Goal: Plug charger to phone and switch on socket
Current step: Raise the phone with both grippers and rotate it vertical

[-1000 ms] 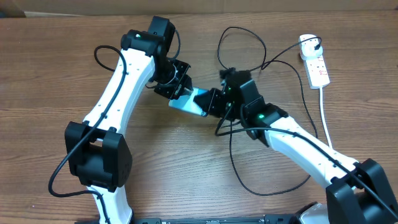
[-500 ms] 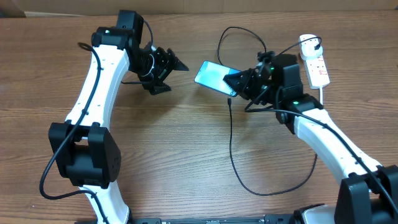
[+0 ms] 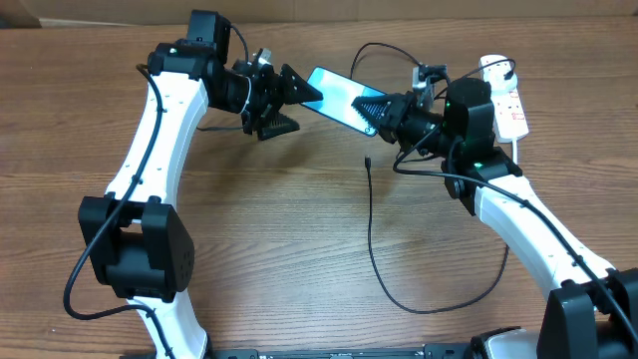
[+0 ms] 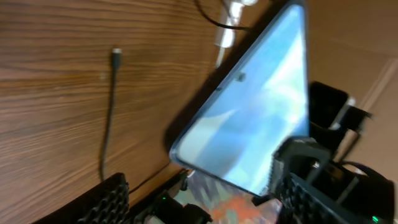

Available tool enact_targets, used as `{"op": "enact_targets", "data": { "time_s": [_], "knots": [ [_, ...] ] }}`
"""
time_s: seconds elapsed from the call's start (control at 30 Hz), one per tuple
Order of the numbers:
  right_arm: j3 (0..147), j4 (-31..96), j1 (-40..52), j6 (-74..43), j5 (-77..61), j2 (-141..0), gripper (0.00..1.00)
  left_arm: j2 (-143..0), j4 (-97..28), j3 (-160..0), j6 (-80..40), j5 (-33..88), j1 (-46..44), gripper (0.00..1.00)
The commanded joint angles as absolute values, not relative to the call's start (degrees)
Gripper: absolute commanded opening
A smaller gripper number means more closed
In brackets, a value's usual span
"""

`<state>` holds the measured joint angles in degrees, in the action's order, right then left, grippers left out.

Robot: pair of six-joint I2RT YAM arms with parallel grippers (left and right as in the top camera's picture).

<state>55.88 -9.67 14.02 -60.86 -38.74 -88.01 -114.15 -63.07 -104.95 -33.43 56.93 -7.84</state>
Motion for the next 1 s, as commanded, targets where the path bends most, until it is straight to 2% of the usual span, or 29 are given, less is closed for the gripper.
{"op": "enact_targets", "data": {
  "time_s": [0.0,0.33,0.6,0.8,0.97],
  "knots": [
    [57.41,-11.31,14.41,-66.65,-38.63,-85.82,0.04,-114.26,-62.11,-105.38,-33.06,62.41,-8.05,0.71],
    [57.41,-13.61,18.85,-72.51,-32.14,-85.84,0.04,-114.26,-54.08,-105.38,-42.28,62.15,-8.56,0.63],
    [57.41,-16.25,19.03,-77.32,-28.84,-85.91,0.04,-114.26,-51.53,-105.38,-47.22,57.17,-10.35,0.61],
    [57.41,-17.54,19.07,-79.55,-27.9,-86.15,0.04,-114.26,-44.91,-105.38,-53.67,56.99,-11.6,0.51],
    [57.39,-16.88,20.25,-79.55,-27.86,-86.39,0.04,-114.26,-40.14,-105.38,-59.05,54.96,-11.86,0.48]
  ]
}}
